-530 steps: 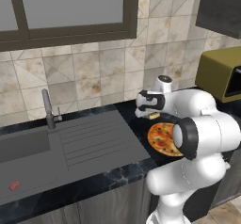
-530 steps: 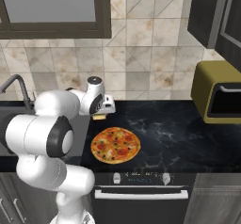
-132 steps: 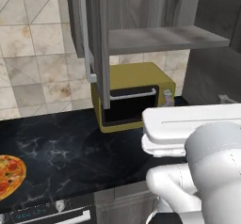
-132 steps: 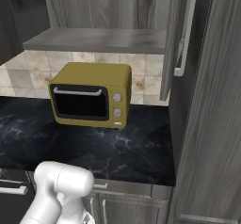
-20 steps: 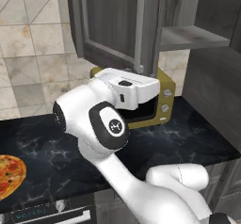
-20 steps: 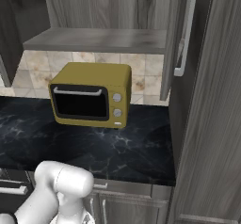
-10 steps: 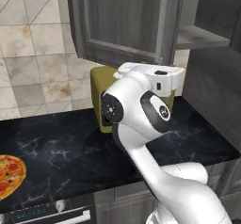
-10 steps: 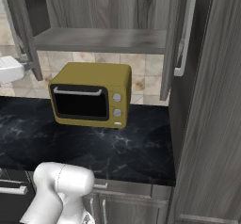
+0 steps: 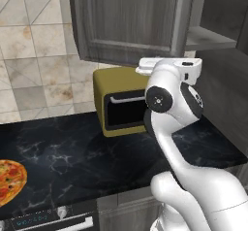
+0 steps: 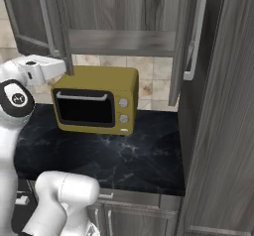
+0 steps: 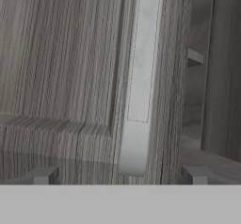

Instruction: Open the cabinet. Pick the sponge and place it next to the sink. Then close the cabinet.

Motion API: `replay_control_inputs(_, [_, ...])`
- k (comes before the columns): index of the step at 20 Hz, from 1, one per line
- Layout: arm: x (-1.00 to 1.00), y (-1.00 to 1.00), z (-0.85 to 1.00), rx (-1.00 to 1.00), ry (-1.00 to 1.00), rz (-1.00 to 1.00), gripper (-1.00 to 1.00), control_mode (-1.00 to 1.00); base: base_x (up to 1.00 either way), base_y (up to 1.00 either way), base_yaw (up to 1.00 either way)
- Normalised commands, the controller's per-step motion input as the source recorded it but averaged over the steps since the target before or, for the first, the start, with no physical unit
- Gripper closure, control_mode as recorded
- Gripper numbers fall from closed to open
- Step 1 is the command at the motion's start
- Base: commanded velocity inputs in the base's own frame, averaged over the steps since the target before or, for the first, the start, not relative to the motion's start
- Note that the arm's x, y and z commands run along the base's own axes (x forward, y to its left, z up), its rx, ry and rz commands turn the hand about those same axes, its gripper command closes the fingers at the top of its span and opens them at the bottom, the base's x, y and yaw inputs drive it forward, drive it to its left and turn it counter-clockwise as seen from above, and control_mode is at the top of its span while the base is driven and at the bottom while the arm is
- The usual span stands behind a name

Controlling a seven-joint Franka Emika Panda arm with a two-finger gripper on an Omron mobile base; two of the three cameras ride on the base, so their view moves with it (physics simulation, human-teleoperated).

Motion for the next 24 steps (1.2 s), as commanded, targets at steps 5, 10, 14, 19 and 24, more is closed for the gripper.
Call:
replay_control_inputs(5, [0.86,-0.36,0.0,0.0,0.0,0.12,-1.0,-1.0,0.0,0.0,0.0])
replay_control_inputs(10, [0.87,-0.35,0.0,0.0,0.0,0.13,-1.0,-1.0,0.0,0.0,0.0])
replay_control_inputs(14, [0.8,-0.31,0.0,0.0,0.0,0.11,-1.0,-1.0,0.0,0.0,0.0])
replay_control_inputs(19, [0.77,-0.21,0.0,0.0,0.0,0.08,-1.0,-1.0,0.0,0.0,0.0])
replay_control_inputs(24, [0.72,-0.14,0.0,0.0,0.02,0.07,-1.0,-1.0,0.0,0.0,0.0])
